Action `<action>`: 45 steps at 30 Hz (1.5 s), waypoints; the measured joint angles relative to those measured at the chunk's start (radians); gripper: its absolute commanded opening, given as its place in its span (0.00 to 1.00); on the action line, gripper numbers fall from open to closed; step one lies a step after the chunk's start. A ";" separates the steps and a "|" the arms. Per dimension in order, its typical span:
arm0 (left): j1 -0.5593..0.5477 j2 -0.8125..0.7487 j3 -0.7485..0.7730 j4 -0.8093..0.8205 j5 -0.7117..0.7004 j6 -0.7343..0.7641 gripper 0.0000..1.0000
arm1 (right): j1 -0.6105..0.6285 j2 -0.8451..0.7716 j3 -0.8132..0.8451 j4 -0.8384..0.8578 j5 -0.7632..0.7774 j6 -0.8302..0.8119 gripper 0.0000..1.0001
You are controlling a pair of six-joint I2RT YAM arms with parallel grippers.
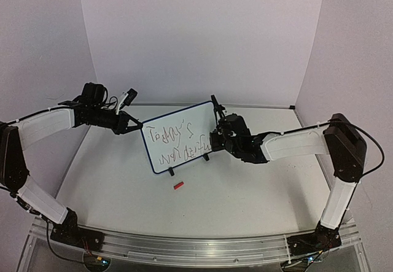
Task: Write a sentence on the whiteboard
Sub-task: Write a sentence on the whiteboard, then place the whiteboard at the center of the board.
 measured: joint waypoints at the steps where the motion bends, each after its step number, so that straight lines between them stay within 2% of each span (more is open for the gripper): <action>1: 0.000 0.000 0.000 0.000 0.000 0.000 0.00 | 0.000 0.001 -0.002 0.000 0.000 0.000 0.00; 25: 0.000 0.000 0.000 0.000 0.000 0.000 0.00 | 0.000 0.043 -0.008 -0.014 0.061 -0.007 0.00; 28: 0.000 0.000 0.000 0.000 0.000 0.001 0.00 | 0.000 0.014 -0.019 -0.014 0.060 -0.013 0.00; 32: 0.000 0.000 0.000 0.000 -0.003 0.001 0.01 | 0.000 -0.180 -0.087 -0.031 0.035 -0.009 0.00; 36: 0.000 0.000 0.000 0.000 -0.006 0.000 0.10 | 0.000 -0.328 -0.109 -0.063 0.032 -0.003 0.00; 45: 0.000 0.000 0.000 -0.003 -0.027 -0.003 0.47 | 0.000 -0.504 -0.177 -0.168 0.034 0.007 0.00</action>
